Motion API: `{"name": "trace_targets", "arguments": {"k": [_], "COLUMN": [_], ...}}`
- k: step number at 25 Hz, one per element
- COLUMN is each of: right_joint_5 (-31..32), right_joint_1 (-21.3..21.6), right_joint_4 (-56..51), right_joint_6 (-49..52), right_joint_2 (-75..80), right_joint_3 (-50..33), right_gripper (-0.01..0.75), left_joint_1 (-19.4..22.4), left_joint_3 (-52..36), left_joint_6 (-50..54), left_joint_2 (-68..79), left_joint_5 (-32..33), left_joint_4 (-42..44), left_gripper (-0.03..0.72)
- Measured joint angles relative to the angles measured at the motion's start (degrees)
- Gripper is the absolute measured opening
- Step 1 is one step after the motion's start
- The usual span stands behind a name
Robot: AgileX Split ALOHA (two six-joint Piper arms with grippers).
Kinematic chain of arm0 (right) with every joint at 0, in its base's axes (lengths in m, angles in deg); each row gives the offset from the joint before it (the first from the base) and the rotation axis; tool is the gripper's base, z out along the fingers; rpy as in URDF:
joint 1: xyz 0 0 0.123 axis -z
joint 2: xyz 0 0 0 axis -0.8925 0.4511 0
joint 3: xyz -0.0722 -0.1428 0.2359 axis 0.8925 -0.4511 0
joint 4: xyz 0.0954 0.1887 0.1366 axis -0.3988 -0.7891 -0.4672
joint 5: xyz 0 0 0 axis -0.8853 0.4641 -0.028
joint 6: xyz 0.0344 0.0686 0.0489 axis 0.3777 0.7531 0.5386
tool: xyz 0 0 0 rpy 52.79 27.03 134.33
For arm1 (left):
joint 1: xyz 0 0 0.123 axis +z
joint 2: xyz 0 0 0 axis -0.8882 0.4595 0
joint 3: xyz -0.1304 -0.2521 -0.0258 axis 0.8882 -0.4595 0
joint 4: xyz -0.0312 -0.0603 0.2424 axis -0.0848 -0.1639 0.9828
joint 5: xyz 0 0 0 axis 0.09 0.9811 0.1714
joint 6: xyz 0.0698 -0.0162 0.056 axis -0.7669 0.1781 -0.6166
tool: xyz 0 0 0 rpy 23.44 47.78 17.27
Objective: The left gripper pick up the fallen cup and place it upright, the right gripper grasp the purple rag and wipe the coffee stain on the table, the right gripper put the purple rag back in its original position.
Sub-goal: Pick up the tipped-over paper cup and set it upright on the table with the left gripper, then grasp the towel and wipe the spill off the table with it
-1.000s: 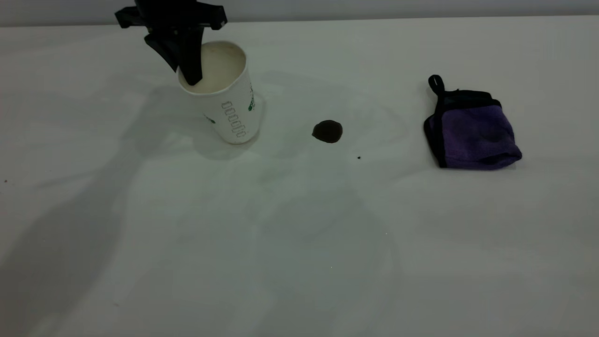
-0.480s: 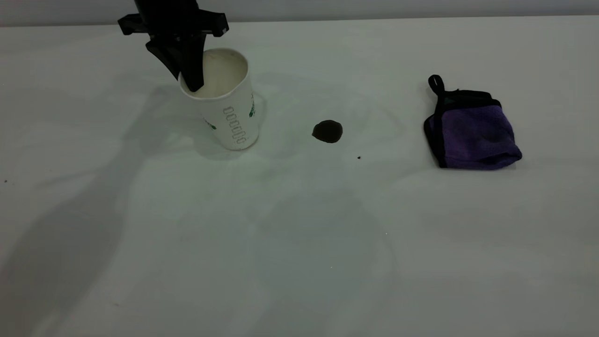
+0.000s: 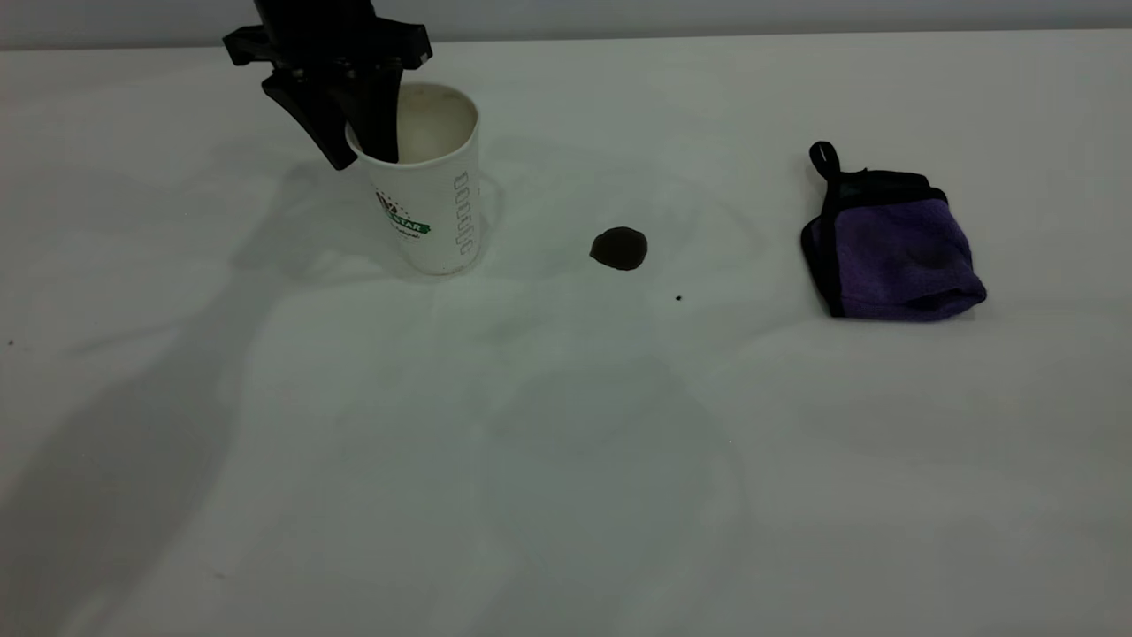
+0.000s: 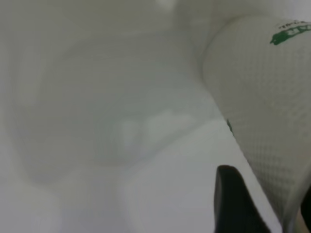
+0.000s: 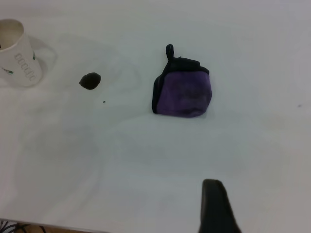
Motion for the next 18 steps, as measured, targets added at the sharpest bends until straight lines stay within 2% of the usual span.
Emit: {"name": "trace_targets", "arguments": {"k": [6, 12, 18], "right_joint_5": [0.00, 0.00, 0.02], "right_joint_1": [0.00, 0.00, 0.00], "right_joint_4": [0.00, 0.00, 0.00], "right_joint_6": [-0.04, -0.04, 0.01], "right_joint_2": [0.00, 0.00, 0.00], "right_joint_3": [0.00, 0.00, 0.00], "right_gripper": [0.510, 0.510, 0.510], "left_joint_1": [0.00, 0.00, -0.98], "left_joint_3": [2.47, 11.56, 14.26], "left_joint_6": [-0.18, 1.14, 2.87], "left_joint_2": [-1.44, -3.42, -12.56], "left_joint_5": [1.57, 1.57, 1.57], "left_joint_4": [0.00, -0.05, 0.00], "left_gripper": [0.407, 0.409, 0.409]}}
